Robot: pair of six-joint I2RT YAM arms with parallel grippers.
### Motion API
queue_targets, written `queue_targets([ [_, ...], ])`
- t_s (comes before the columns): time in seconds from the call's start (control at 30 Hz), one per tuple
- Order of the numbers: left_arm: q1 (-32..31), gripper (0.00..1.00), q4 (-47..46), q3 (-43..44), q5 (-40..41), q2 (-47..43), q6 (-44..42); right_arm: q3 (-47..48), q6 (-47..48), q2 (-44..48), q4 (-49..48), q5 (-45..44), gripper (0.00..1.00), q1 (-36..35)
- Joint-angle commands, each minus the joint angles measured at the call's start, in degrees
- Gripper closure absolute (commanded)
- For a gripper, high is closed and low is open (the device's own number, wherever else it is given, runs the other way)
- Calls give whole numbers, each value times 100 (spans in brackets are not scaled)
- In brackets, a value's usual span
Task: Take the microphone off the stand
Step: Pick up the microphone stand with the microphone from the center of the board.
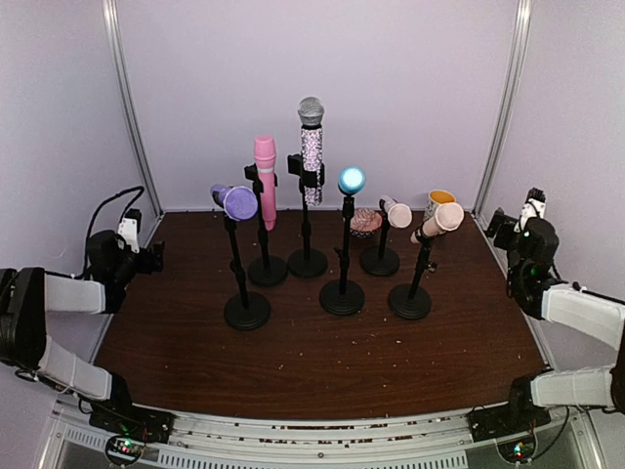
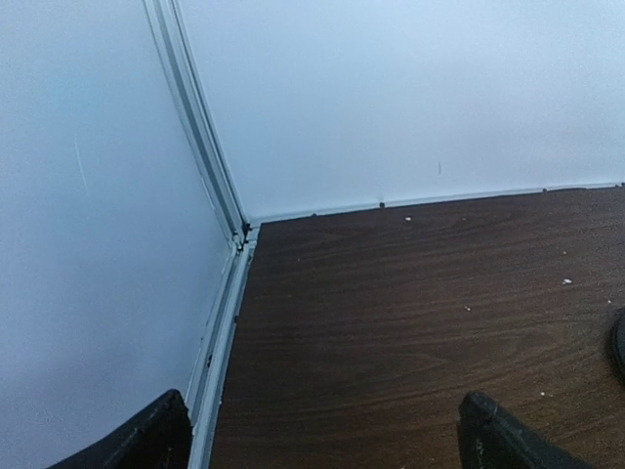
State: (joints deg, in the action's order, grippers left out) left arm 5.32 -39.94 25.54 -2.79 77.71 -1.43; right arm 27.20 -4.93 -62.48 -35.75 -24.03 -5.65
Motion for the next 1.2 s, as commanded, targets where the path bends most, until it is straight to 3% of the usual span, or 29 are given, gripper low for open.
queue_targets([
  [0.0,106,2,2524,1238,-503,-415,-151,675,-785,573,1728,-54,0,-33],
  [0.1,302,2,3528,1757,-1222,-720,-151,1338,-1404,881,2875,-2,0,-1],
  [0.3,514,2,5504,2928,-2237,-1010,-259,1581,-1305,1783,3714,1622,0,-174],
  [0.57,515,2,7294,3591,-3277,-1384,-1103,1613,-598,3091,5037,305,0,-2219],
  [0.87,499,2,8327,3795,-4196,-1306,-1651,1647,-316,3345,6081,-1225,0,-4480],
  [1.0,398,2,8472,3940,-4276,-1233,-1753,2085,-301,3156,6394,-2380,0,-5990],
  [1.17,240,2,8600,3997,-4485,-1208,-1874,2826,76,2087,6276,-3613,0,-7700],
])
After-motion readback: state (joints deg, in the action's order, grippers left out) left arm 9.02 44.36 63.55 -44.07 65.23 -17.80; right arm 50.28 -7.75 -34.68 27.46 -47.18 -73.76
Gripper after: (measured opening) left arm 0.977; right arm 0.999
